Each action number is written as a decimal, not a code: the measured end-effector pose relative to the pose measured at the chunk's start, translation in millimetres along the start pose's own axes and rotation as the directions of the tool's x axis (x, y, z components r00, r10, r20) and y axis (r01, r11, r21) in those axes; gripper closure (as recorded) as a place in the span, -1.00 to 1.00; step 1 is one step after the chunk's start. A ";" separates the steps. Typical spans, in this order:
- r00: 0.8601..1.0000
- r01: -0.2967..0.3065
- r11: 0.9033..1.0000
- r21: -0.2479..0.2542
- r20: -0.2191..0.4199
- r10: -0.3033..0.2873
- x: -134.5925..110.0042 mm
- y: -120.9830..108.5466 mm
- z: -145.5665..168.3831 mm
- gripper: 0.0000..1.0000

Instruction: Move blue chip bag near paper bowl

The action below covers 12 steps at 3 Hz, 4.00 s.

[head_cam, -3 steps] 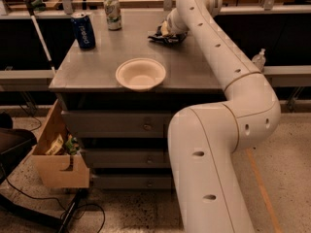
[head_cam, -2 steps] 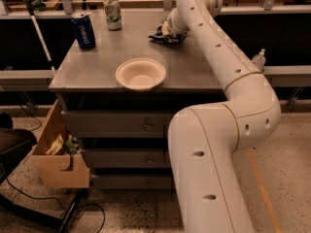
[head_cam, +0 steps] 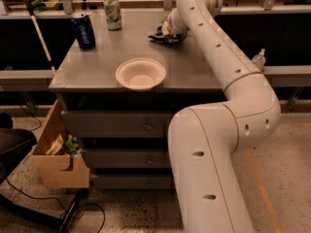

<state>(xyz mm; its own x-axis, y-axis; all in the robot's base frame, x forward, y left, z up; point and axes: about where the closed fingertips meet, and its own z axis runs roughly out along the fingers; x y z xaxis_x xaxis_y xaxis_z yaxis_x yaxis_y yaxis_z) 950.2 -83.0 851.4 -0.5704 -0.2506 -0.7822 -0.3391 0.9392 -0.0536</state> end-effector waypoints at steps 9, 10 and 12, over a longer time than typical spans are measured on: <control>0.887 0.439 0.812 -0.384 0.330 -0.323 41.0 10.0 -233.3 1.00; 0.892 0.434 0.791 -0.431 0.330 -0.309 74.9 33.4 -244.4 1.00; 0.871 0.488 0.740 -0.463 0.315 -0.378 131.4 79.5 -239.9 0.70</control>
Offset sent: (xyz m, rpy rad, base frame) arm -0.0897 -0.0866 0.1866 0.0186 -0.5527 0.4307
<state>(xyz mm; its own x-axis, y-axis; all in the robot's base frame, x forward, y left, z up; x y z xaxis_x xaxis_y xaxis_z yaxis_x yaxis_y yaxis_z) 668.8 -97.6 893.3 -0.1328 -0.4990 -0.8564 -0.8756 0.4640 -0.1345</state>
